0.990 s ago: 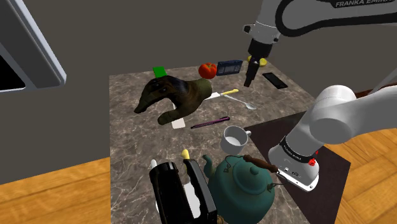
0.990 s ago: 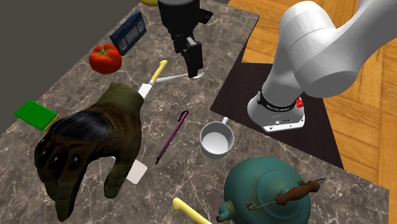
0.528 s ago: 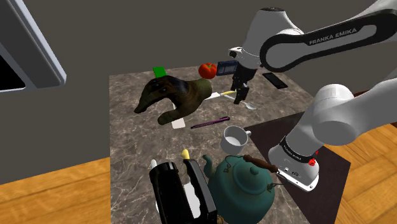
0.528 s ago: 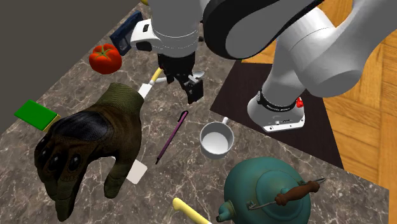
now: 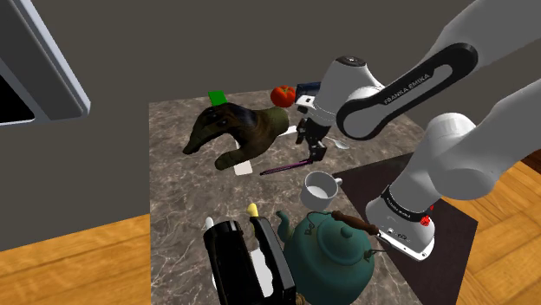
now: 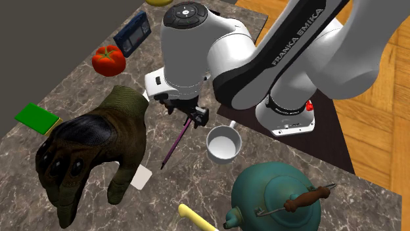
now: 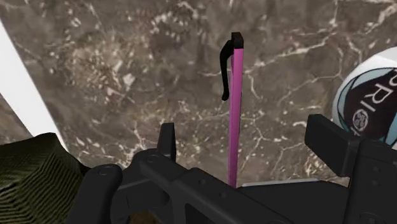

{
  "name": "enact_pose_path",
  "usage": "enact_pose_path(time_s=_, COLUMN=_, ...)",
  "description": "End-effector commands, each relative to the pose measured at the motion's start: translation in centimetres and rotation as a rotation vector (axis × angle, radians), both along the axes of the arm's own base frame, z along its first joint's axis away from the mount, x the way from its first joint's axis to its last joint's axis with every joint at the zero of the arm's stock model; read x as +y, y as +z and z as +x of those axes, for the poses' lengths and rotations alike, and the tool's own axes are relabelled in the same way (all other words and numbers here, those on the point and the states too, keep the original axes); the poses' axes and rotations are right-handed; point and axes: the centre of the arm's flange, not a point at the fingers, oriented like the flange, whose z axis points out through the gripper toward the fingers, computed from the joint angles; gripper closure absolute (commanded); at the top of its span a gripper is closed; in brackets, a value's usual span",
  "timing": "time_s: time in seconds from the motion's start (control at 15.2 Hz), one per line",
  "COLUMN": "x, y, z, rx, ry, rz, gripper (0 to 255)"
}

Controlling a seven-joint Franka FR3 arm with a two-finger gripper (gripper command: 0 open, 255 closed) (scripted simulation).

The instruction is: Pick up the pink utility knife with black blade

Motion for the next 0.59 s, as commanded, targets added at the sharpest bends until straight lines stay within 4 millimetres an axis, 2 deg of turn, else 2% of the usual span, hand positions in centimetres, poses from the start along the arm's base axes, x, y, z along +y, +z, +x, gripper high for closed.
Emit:
enact_pose_path(time_s=0.0, x=0.2, y=-1.5, z=-0.2, rx=-0.009, ry=0.022, rz=-0.001, gripper=0)
enact_pose_path(time_s=0.33, x=0.2, y=-4.1, z=-0.2, rx=-0.009, ry=0.022, rz=-0.001, gripper=0)
enact_pose_path(time_s=0.46, x=0.2, y=-4.4, z=-0.2, rx=-0.009, ry=0.022, rz=-0.001, gripper=0)
enact_pose_path(time_s=0.53, x=0.1, y=-4.5, z=-0.1, rx=-0.009, ry=0.022, rz=-0.001, gripper=255)
